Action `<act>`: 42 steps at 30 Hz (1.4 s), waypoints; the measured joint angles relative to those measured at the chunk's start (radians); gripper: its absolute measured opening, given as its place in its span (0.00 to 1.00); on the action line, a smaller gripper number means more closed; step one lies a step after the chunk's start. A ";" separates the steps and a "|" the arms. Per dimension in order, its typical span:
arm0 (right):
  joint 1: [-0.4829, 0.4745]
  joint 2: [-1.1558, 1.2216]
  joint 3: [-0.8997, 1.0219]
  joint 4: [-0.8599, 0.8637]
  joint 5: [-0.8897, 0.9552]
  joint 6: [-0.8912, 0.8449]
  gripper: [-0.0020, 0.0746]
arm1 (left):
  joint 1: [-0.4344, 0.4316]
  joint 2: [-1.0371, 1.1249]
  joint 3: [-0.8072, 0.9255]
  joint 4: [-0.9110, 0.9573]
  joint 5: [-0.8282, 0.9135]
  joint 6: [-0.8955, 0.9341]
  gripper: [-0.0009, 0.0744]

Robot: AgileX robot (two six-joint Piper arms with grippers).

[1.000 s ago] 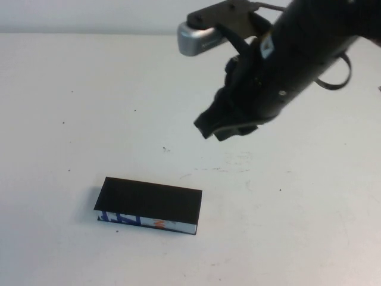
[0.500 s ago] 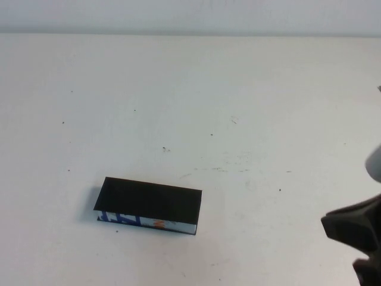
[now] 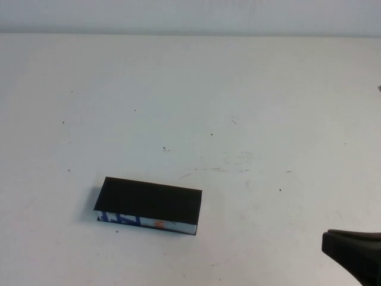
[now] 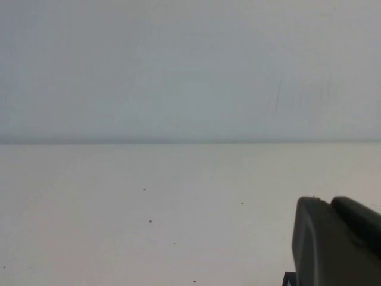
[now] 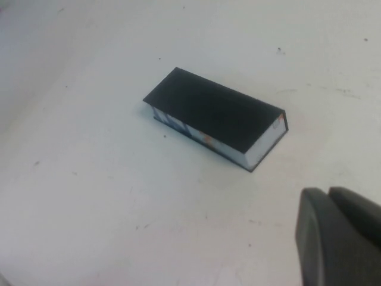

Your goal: Return glasses to glasses case

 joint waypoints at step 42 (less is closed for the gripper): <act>-0.660 -0.601 0.494 -0.263 -0.045 0.079 0.01 | 0.000 0.000 0.001 -0.002 -0.006 0.009 0.01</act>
